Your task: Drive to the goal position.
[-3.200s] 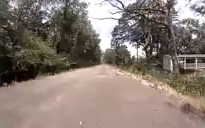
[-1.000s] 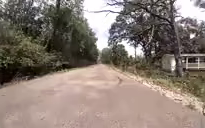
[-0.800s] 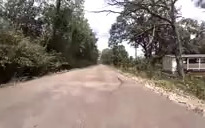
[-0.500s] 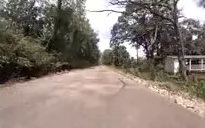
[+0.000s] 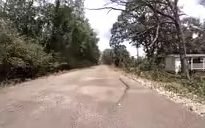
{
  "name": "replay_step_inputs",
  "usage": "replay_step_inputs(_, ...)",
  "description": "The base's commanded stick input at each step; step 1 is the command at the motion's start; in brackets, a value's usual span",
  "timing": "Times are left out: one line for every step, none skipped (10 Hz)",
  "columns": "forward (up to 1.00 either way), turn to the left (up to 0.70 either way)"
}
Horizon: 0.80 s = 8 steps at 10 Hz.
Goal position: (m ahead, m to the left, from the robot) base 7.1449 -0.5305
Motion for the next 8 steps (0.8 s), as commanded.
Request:
replay_step_inputs(0.7, 0.0)
replay_step_inputs(0.7, 0.0)
replay_step_inputs(0.7, 0.0)
replay_step_inputs(0.7, 0.0)
replay_step_inputs(0.7, 0.0)
replay_step_inputs(0.7, -0.24)
replay_step_inputs(0.7, -0.35)
replay_step_inputs(0.7, -0.28)
